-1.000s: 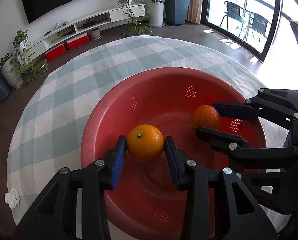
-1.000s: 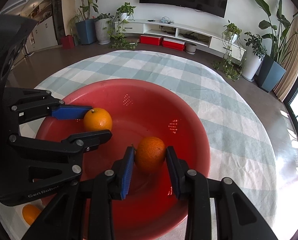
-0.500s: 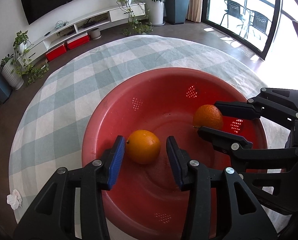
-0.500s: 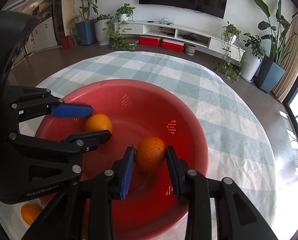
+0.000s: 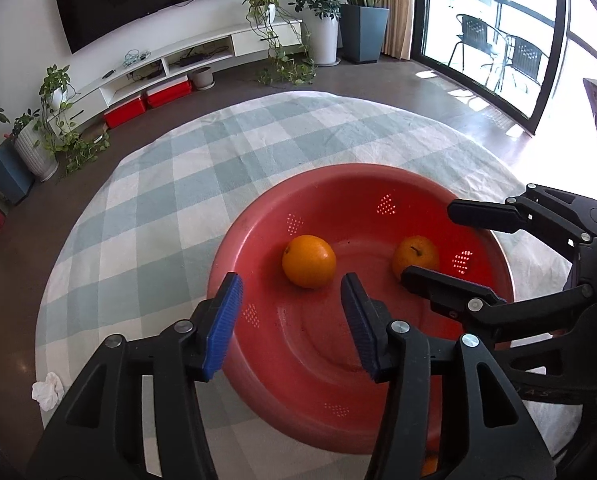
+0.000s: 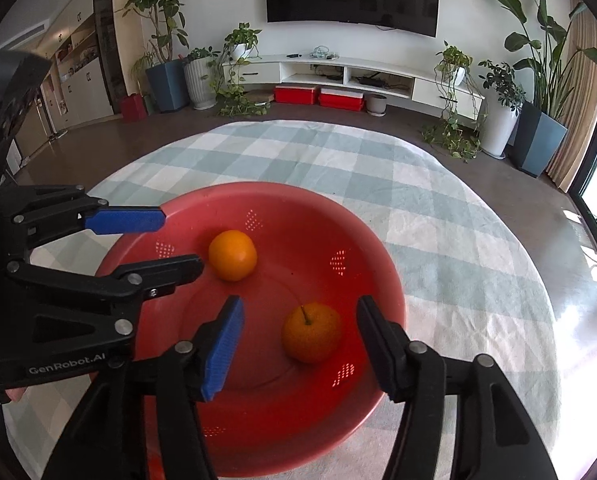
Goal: Organize fruits
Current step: 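Open both grippers to release the oranges and withdraw from the basin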
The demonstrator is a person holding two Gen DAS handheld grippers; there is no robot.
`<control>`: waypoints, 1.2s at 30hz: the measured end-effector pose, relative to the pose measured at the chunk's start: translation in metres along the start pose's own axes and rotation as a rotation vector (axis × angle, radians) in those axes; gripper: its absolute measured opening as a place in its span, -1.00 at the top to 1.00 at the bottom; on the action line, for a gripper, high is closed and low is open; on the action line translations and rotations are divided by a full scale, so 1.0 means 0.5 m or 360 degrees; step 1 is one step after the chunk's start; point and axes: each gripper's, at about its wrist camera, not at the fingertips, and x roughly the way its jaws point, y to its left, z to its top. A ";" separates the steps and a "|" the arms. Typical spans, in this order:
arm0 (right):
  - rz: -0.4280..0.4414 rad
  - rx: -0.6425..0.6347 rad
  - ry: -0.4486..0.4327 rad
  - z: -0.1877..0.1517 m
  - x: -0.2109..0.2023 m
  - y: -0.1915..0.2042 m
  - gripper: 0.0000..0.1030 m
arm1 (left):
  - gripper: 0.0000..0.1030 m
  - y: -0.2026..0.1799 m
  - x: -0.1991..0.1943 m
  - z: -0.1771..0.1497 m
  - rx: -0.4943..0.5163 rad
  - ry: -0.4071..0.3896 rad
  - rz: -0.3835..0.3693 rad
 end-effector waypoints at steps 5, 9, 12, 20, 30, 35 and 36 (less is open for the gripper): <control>0.0047 0.0080 -0.0181 -0.001 -0.078 -0.010 -0.43 | -0.51 0.009 -0.115 -0.036 -0.0052 -0.0155 0.0007; 0.0102 0.0189 -0.0316 -0.020 -0.155 -0.019 -0.58 | -0.69 0.010 -0.199 -0.103 -0.0101 -0.0239 -0.0013; 0.0146 0.0281 -0.0390 -0.058 -0.211 -0.021 -0.73 | -0.73 0.009 -0.243 -0.167 -0.0162 -0.0260 -0.0077; 0.0135 0.0411 -0.0320 -0.208 -0.285 0.006 -0.79 | -0.75 -0.016 -0.278 -0.333 -0.0323 -0.0159 -0.0341; 0.0160 0.0346 -0.0123 -0.296 -0.300 0.073 -0.72 | -0.75 -0.044 -0.252 -0.367 0.0021 -0.0089 -0.0278; 0.0189 0.0373 -0.0098 -0.312 -0.292 0.080 -0.68 | -0.75 -0.059 -0.210 -0.339 0.0398 -0.0013 -0.0257; 0.0197 0.0380 -0.0098 -0.313 -0.292 0.078 -0.67 | -0.75 -0.062 -0.197 -0.335 0.0460 0.0016 -0.0273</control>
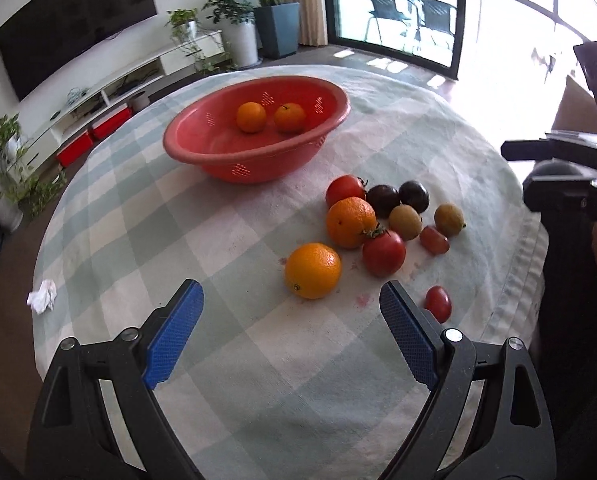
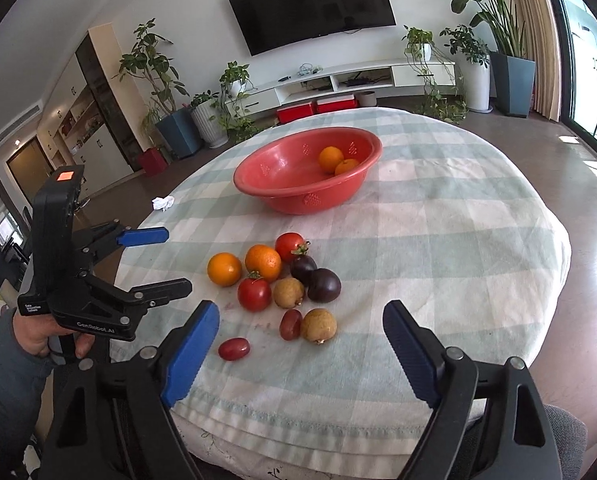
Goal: Organize fruits
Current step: 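Open both grippers to release the oranges and withdraw from the basin, then grasp an orange with the left gripper while the right gripper grasps a brown fruit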
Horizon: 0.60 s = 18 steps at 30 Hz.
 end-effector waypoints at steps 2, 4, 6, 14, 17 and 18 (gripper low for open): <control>0.0016 0.0023 -0.0002 0.000 -0.002 -0.004 -0.66 | -0.74 0.004 0.026 0.005 0.0067 0.0054 -0.0023; 0.0021 0.0034 -0.0001 0.000 -0.002 -0.005 -0.66 | -0.67 0.009 0.048 0.009 0.0107 0.0095 -0.0083; 0.0016 0.0035 0.0007 -0.001 -0.001 -0.007 -0.63 | -0.56 0.011 0.068 0.015 0.0137 0.0121 -0.0134; 0.0035 0.0068 0.0017 -0.001 -0.002 -0.014 -0.61 | 0.19 0.011 0.119 0.036 0.0144 0.0200 -0.0281; 0.0041 0.0087 0.0029 -0.001 -0.001 -0.017 -0.61 | 0.20 0.015 0.124 0.034 0.0117 0.0196 -0.0293; 0.0040 0.0089 0.0034 -0.001 0.000 -0.018 -0.61 | 0.22 0.017 0.124 0.033 0.0106 0.0191 -0.0297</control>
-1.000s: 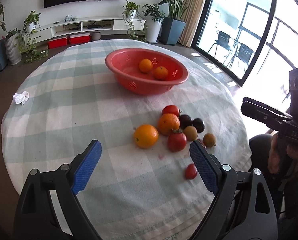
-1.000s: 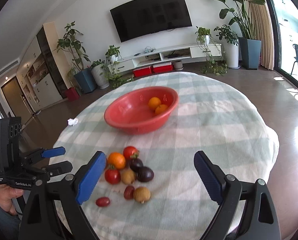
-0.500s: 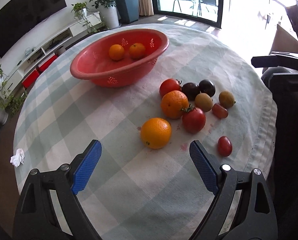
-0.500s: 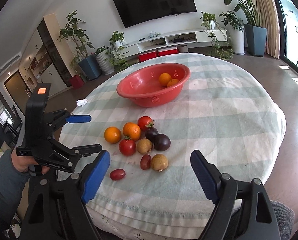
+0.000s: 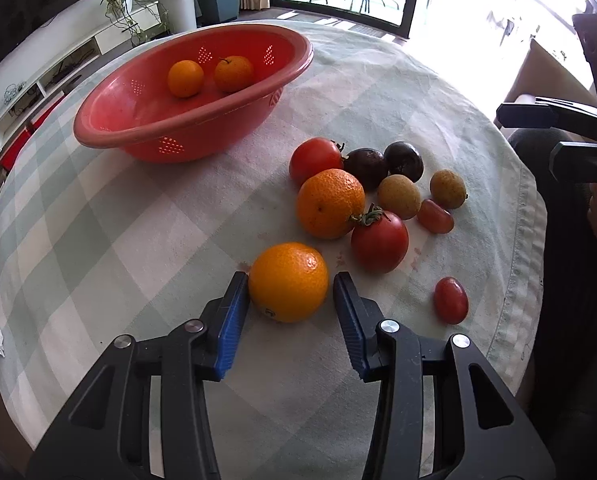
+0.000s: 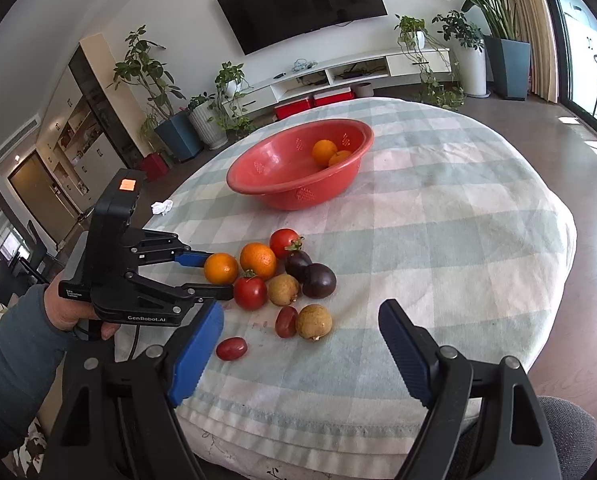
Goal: Organize fruits
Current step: 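Grasp an orange with the left gripper while the right gripper grasps a brown fruit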
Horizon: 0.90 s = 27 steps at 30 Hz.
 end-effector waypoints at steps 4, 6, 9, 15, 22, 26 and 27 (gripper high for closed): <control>-0.0023 0.0000 0.0022 -0.001 0.003 0.003 -0.59 | 0.32 0.005 0.005 0.003 -0.0031 -0.0010 -0.0006; -0.0039 -0.0010 0.0035 -0.002 0.004 0.006 -0.56 | 0.32 0.002 0.004 0.002 -0.0033 -0.0014 0.0002; -0.0058 -0.0028 0.0054 -0.004 0.007 0.012 -0.54 | 0.32 0.002 -0.001 -0.001 -0.0054 -0.0026 0.0008; -0.0120 -0.0055 0.0134 -0.011 0.024 0.012 -0.44 | 0.32 0.003 -0.018 -0.018 -0.0144 -0.0069 0.0005; -0.0198 -0.0130 0.0216 -0.009 0.058 0.017 -0.30 | 0.32 -0.005 -0.069 -0.051 -0.0352 -0.0193 0.0034; -0.0238 -0.0188 0.0269 -0.002 0.084 0.020 -0.08 | 0.32 -0.021 -0.098 -0.074 -0.0471 -0.0252 0.0051; -0.0241 -0.0193 0.0282 -0.001 0.091 0.020 -0.02 | 0.32 -0.027 -0.104 -0.079 -0.0485 -0.0258 0.0064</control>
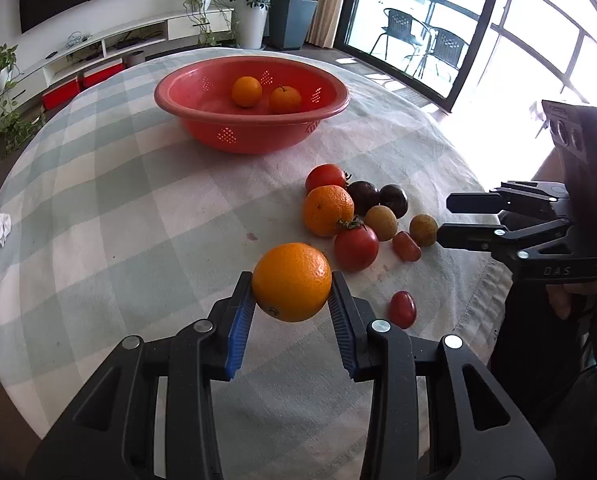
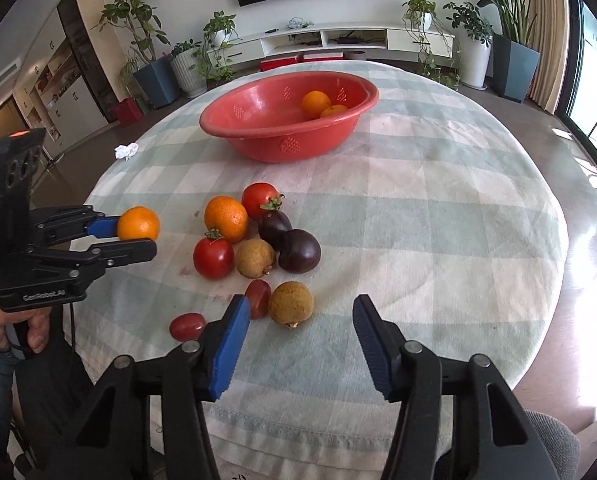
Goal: Organize fruits
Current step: 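Grasp an orange with the left gripper while the right gripper grasps a brown fruit, then carry the orange and brown fruit over the red basin and lower them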
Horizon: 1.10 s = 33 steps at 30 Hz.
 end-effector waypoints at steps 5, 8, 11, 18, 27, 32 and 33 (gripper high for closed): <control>0.0013 -0.0012 0.0049 0.000 0.022 0.005 0.17 | 0.32 -0.016 -0.021 -0.016 -0.0032 -0.0037 -0.0018; 0.0027 -0.0030 0.0050 0.001 0.026 0.012 0.22 | 0.32 -0.026 -0.020 -0.020 -0.0017 -0.0034 -0.0017; 0.0035 -0.0046 0.0048 0.003 0.028 0.016 0.24 | 0.32 -0.032 -0.019 -0.019 -0.0024 -0.0043 -0.0031; 0.0051 -0.0046 0.0054 0.003 0.029 0.017 0.38 | 0.32 -0.032 -0.011 -0.018 -0.0039 -0.0040 -0.0042; 0.0071 -0.0033 0.0051 0.003 0.026 0.014 0.42 | 0.32 -0.033 -0.007 -0.020 -0.0045 -0.0035 -0.0045; 0.0077 -0.0003 0.0019 0.003 0.009 0.003 0.42 | 0.32 -0.029 -0.011 -0.019 -0.0054 -0.0044 -0.0039; 0.0080 0.0010 0.0006 0.004 0.003 -0.003 0.42 | 0.32 -0.029 -0.012 -0.018 -0.0057 -0.0048 -0.0038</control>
